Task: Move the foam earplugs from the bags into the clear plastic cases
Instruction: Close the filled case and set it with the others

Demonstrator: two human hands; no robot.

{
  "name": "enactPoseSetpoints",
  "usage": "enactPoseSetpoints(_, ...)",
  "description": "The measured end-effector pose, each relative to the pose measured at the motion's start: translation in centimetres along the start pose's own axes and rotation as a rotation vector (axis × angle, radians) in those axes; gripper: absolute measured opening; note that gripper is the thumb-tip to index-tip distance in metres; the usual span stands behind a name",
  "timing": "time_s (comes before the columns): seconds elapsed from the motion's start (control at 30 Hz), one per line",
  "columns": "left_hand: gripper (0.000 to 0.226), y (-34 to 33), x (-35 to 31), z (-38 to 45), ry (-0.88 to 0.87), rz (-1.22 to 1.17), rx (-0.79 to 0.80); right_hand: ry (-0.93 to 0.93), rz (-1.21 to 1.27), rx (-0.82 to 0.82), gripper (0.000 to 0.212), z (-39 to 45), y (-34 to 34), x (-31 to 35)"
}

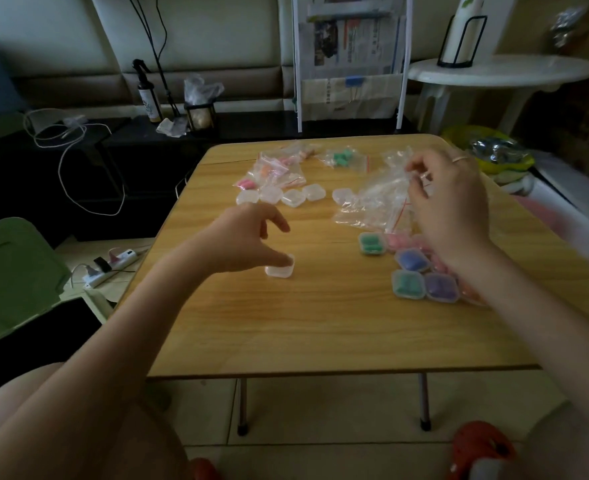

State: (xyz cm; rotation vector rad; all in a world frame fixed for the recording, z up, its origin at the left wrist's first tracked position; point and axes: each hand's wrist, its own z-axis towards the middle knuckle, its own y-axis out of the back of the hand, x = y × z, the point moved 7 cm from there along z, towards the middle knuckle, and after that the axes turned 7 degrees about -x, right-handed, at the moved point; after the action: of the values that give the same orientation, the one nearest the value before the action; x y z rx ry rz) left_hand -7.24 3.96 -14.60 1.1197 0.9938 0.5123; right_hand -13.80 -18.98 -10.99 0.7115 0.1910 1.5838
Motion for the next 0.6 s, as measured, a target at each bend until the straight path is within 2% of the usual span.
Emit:
enactPoseSetpoints(0.13,0.051,-0.8,0.8,-0.5,-0.016,0.084,0.163,0.010,-0.278,0.328,0.022,-1.6,-3.1,-1.0)
enactPoseSetpoints(0.23,0.049,-1.0,1.2,-0.6,-0.026,0.140,0.130,-0.017,-0.310,0.378,0.024,-1.8,-3.6,-1.2)
enactPoseSetpoints(0.3,0.047,-1.0,1.4,-0.5,-0.019,0.136,0.089,-0.019,-0.284,0.340,0.028,-1.7,-3.3,-0.7)
enactPoseSetpoints(0.37,0.046,-0.7,1.5,-0.4,-0.019,0.123,0.037,0.004,-0.184,0.241,0.030,-1.6,-2.6,0.4)
enactPoseSetpoints(0.43,0.045,-0.4,1.2,-0.3,-0.042,0.114,-0.043,0.019,0.023,0.198,0.030,-1.9,-2.1,1.9)
enactPoseSetpoints(0.47,0.045,-0.2,0.8,-0.4,-0.064,0.106,-0.085,0.007,0.155,0.239,0.028,-2.2,-2.3,2.7)
enactPoseSetpoints(0.53,0.044,0.1,-0.4,-0.6,-0.122,0.093,-0.162,-0.023,0.395,0.433,0.026,-3.3,-3.1,4.7)
enactPoseSetpoints(0.6,0.044,0.2,-1.6,-0.9,-0.188,0.078,-0.226,-0.043,0.493,0.633,0.042,-4.8,-4.0,6.2)
